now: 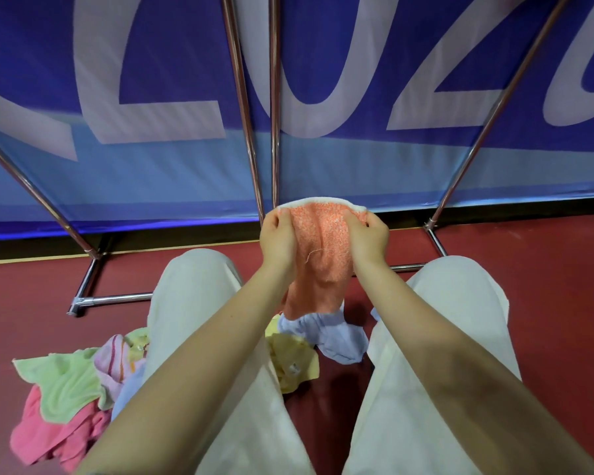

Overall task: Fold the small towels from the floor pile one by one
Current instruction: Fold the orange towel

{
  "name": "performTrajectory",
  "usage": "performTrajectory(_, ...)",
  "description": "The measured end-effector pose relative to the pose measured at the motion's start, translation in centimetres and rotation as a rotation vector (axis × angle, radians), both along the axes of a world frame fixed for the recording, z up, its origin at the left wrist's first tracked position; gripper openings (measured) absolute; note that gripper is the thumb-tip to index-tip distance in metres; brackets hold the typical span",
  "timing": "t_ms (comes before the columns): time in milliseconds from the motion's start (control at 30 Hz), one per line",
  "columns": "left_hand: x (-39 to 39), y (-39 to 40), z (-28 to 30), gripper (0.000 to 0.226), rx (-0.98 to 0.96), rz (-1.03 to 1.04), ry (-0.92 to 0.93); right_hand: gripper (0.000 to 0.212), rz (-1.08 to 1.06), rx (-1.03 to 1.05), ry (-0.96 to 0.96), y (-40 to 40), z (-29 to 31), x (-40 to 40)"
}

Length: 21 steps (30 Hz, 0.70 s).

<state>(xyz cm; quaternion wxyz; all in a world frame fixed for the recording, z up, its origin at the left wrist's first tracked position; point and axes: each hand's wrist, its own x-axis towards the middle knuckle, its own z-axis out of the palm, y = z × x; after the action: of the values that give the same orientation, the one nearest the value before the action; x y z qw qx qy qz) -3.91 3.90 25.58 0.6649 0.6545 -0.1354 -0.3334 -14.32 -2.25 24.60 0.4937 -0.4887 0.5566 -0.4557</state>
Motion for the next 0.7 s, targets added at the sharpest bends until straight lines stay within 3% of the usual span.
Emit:
performTrajectory(133, -1.0, -0.1, 0.4, 0.021, -0.026, 0.03, -0.076, 0.019, -0.029, -0.008, 0.019, 0.3, 0.3, 1.4)
performTrajectory(267, -1.8, 0.1, 0.8, 0.024, -0.075, 0.042, -0.031, 0.005, -0.018, 0.002, 0.013, 0.7, 0.7, 2.6)
performTrajectory(700, -0.5, 0.6, 1.6, 0.024, -0.213, -0.013, -0.043, 0.014, 0.228, -0.142, -0.158, 3.0, 2.6, 4.0)
